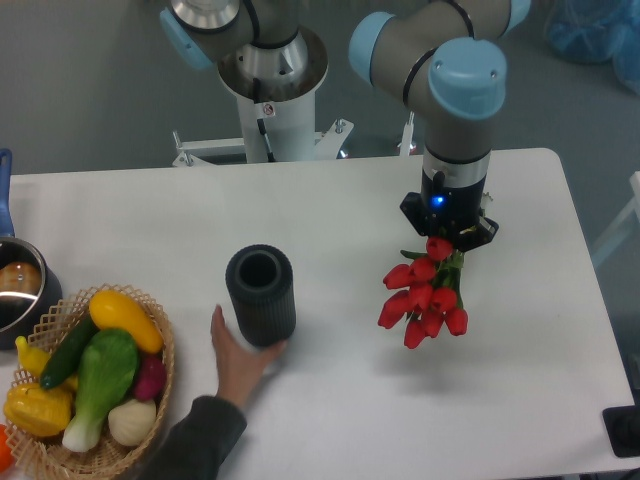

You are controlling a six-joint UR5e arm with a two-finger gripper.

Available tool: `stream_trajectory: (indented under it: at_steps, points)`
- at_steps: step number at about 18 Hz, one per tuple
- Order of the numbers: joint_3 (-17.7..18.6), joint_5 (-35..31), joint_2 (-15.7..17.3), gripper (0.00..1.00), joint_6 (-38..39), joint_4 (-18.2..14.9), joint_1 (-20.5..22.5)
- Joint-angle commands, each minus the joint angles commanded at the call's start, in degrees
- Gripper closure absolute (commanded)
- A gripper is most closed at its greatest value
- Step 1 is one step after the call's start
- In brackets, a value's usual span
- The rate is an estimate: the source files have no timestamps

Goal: Place the flowers on the table

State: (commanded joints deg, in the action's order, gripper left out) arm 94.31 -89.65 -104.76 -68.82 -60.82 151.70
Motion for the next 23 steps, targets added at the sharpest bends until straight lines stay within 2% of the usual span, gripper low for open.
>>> stream_trajectory:
  at_steps: [9,11,12,16,17,18,19,23]
  points:
    - [-0.44,-2.28,-4.39,1.00,0.62,0.26,-0.44]
    - [-0.53,-4.03,-5.54,1.00,0.70,0.26,-1.75]
    - [-0.53,-4.30,-5.71,0.96,0.70,0.26,-2.11]
    - [0.17,-4.31,-7.30,0.59,1.40,0.26,-2.46]
    - [0.17,-4.31,-7.30,0.37,1.41,0.26,-2.72]
    - [0.17,-4.31,-7.30,0.06,1.49,0.35,-2.81]
    - [0.35,-4.22,-7.30,0.00,1.50,0.35,-2.90]
    - [0.35,-3.87,-7.30,0.00,1.15,0.44,-2.90]
